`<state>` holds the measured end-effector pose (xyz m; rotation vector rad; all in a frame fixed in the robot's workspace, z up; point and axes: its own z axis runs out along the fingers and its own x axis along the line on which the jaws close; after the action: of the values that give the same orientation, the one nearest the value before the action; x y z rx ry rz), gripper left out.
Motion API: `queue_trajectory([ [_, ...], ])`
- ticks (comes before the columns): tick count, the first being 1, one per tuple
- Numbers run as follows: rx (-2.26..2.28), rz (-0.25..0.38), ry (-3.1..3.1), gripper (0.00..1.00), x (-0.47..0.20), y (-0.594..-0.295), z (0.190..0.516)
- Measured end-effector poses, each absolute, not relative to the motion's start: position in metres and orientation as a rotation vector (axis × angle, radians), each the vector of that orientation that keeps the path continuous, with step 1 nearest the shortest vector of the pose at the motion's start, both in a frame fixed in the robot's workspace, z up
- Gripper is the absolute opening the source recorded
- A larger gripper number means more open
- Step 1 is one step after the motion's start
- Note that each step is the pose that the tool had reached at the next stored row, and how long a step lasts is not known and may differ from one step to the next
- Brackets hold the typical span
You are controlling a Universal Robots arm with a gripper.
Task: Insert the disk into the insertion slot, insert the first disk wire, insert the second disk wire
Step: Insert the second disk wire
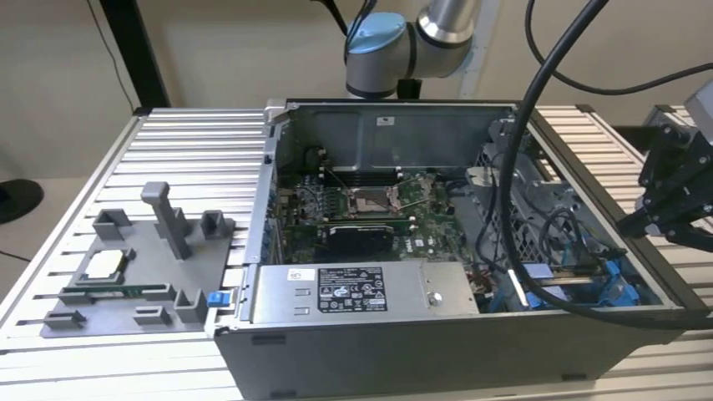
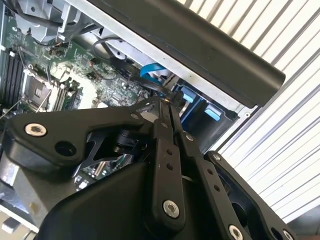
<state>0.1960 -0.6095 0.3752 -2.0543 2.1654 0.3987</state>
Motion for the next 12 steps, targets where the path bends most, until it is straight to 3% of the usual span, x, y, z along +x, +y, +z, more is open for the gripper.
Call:
queue_trajectory([
  [5, -2.073, 0.375, 2.178, 0.0, 0.2014, -0.6122, 0.3725],
  [6, -2.078, 0.368, 2.183, 1.0, 0.2022, -0.6124, 0.3722],
  [12, -2.086, 0.369, 2.193, 1.0, 0.2032, -0.6124, 0.3647],
])
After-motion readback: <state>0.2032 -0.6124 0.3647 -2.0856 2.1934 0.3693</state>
